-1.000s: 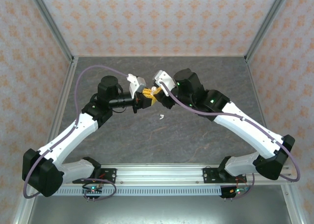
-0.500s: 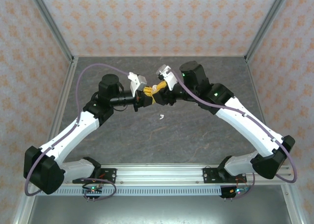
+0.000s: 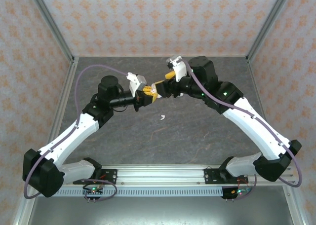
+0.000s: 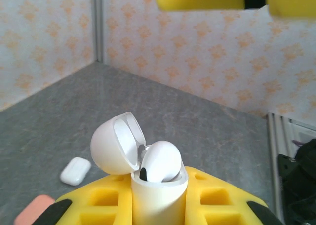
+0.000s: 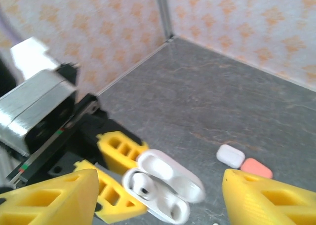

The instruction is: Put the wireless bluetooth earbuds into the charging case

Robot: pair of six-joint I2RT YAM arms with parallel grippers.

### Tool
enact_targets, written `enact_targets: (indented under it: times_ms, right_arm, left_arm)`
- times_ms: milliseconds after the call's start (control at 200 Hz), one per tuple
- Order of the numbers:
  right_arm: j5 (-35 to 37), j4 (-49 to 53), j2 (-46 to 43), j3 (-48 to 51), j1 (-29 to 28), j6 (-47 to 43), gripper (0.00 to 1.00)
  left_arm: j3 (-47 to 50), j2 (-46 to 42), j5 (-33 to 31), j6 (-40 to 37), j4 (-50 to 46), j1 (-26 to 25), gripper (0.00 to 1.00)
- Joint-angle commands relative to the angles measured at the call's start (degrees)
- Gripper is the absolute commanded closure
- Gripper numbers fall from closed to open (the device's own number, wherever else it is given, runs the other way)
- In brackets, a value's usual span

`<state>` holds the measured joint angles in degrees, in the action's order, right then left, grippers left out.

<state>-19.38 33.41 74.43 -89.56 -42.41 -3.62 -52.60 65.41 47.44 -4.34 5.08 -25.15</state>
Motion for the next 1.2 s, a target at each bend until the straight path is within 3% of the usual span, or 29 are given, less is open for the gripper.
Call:
enact_targets:
  times_ms: [0, 125, 275, 520, 676, 841, 1196]
  right_arm:
    - [10.49, -0.41, -3.15, 1.42, 1.17, 5.12, 0.29]
    - [11.45, 0.71, -4.42, 5.96, 5.66, 10.71, 0.24]
    - [11.44, 1.35, -5.39, 12.58, 9.99, 16.42, 0.24]
    - [13.33, -0.63, -5.02, 24.07, 10.28, 20.78, 0.28]
    - [9.19, -4.81, -2.15, 27.87, 10.28, 24.66, 0.33]
    - [7.04, -6.15, 4.98, 27.04, 8.6, 26.34, 0.37]
    - [8.04, -4.01, 24.28, 14.49, 1.65, 21.18, 0.39]
  left_arm:
    - [1.58, -3.86, -6.3, -4.08, -0.04, 0.03, 1.0]
    - [0.14, -5.0, -7.31, -9.25, -6.25, 0.25, 1.0]
    - [2.03, -5.59, -7.26, -6.72, -1.67, 0.49, 1.0]
    - [2.32, -6.86, -9.88, -6.05, -0.62, 0.64, 1.0]
    - [2.33, -7.75, -11.64, -5.88, -0.36, 0.65, 1.0]
    - [2.04, -8.18, -12.78, -5.6, 0.02, 0.66, 1.0]
    - [2.07, -10.3, -14.79, -6.32, -0.16, 0.8, 1.0]
